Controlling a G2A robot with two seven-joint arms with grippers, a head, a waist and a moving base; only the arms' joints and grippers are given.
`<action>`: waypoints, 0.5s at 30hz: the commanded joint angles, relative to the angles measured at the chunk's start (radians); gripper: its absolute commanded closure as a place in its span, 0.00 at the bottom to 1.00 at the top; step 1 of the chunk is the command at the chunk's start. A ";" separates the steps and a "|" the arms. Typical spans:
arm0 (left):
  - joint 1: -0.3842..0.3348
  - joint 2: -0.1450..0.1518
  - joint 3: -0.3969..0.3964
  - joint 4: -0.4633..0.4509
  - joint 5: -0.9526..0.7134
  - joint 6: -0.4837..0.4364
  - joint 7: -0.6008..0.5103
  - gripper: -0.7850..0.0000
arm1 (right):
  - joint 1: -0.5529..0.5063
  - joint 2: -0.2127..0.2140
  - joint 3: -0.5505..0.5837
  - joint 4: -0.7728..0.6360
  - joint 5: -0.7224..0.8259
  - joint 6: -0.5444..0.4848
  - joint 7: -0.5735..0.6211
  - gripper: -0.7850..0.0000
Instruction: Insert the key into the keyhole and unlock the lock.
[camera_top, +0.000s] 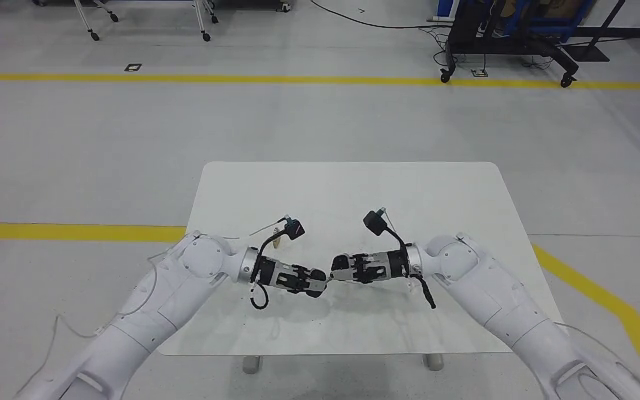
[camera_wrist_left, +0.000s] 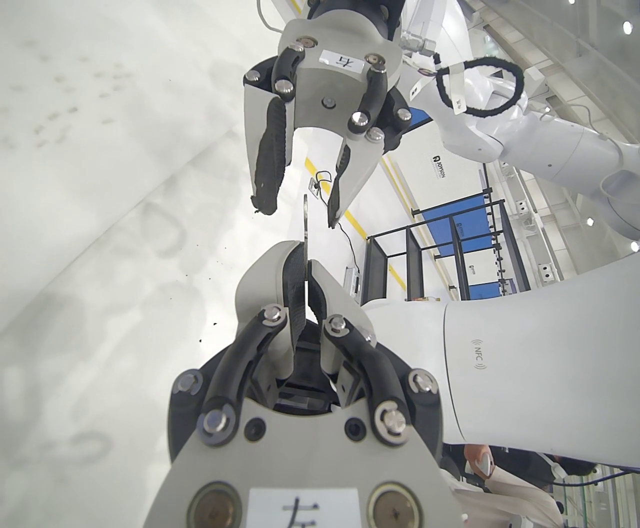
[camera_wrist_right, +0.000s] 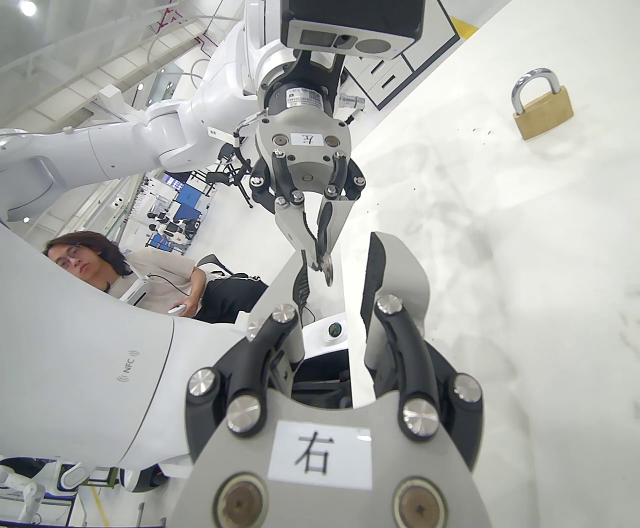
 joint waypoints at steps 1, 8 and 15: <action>-0.001 0.002 0.004 -0.001 0.003 -0.002 0.002 1.00 | 0.007 0.003 -0.015 0.001 0.006 -0.001 -0.001 0.74; -0.006 0.006 0.011 0.001 0.004 -0.011 0.011 1.00 | 0.031 0.015 -0.068 0.001 0.030 -0.009 -0.009 1.00; -0.009 0.007 0.012 0.006 -0.002 -0.018 0.018 1.00 | 0.047 0.029 -0.112 0.007 0.044 -0.034 -0.034 1.00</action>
